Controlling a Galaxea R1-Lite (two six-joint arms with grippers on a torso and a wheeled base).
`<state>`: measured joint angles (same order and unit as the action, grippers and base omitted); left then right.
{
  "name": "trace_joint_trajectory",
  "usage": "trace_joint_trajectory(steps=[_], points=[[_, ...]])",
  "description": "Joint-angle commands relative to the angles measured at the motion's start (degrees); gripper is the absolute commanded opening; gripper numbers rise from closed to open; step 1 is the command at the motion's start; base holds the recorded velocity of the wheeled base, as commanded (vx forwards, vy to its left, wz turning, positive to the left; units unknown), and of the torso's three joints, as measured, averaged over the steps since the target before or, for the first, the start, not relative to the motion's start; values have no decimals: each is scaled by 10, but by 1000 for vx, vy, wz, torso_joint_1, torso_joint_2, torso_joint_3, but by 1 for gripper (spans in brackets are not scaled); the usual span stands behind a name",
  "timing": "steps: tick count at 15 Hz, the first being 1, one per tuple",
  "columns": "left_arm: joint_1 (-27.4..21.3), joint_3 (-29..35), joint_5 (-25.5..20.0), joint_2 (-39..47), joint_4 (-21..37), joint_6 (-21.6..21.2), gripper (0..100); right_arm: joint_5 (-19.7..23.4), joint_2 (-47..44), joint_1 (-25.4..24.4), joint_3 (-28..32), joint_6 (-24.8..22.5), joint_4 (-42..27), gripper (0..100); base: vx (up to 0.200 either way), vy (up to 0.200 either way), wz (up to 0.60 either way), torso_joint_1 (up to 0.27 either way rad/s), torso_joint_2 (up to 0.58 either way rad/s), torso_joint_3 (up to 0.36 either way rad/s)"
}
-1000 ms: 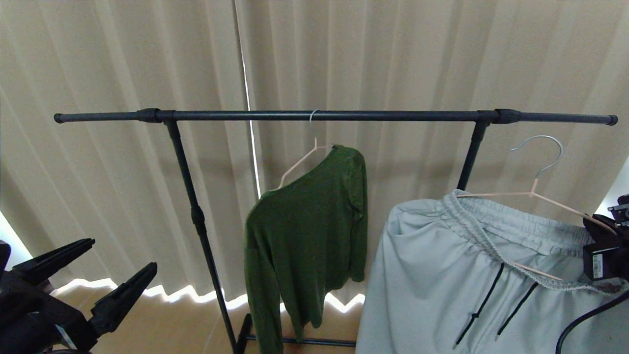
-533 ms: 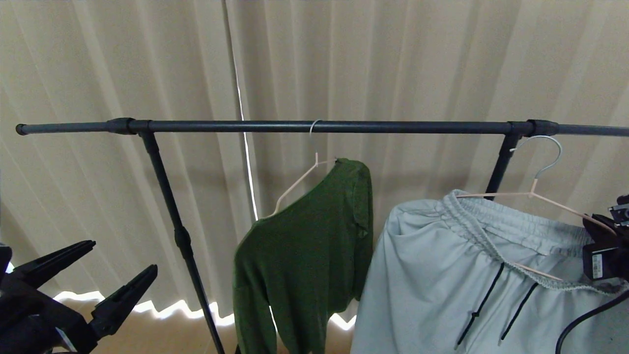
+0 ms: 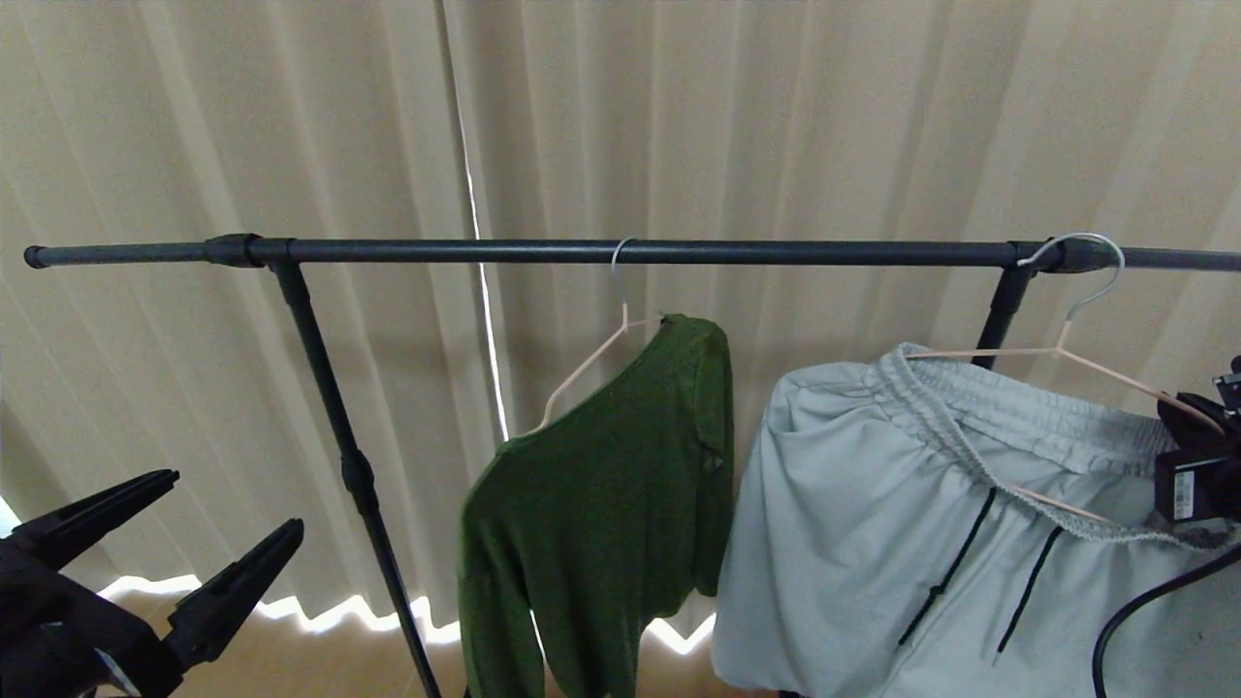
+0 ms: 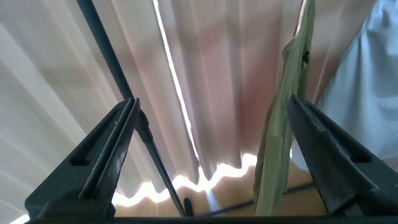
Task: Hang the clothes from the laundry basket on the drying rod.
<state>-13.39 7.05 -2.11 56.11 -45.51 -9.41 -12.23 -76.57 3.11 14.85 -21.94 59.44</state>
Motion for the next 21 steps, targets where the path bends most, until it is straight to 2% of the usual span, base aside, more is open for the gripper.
trace_joint_trajectory(steps=[1,2,4,7,9,14,21], points=[[0,2,-1,-19,0,-3,100,-3,-22,0,51,-2,-5,0,0,0,0,0,0,0],[0,3,-1,-25,0,-6,100,-3,-30,-1,62,-4,-5,0,0,0,0,0,0,0],[-1,4,-2,-41,0,-10,100,-25,-77,-19,105,-46,-11,0,0,0,0,0,0,0],[0,4,-13,-45,0,-10,100,-90,-177,-44,170,-65,-7,0,0,0,0,0,0,0],[0,4,-13,-52,0,-10,100,-110,-221,-49,188,-69,-2,0,0,0,0,0,0,0],[-1,10,-13,-65,1,-12,100,-111,-247,-72,181,-68,-2,0,0,0,0,0,0,0],[-1,7,-13,-65,2,-18,100,-107,-240,-130,176,-64,-1,0,0,0,0,0,0,0]])
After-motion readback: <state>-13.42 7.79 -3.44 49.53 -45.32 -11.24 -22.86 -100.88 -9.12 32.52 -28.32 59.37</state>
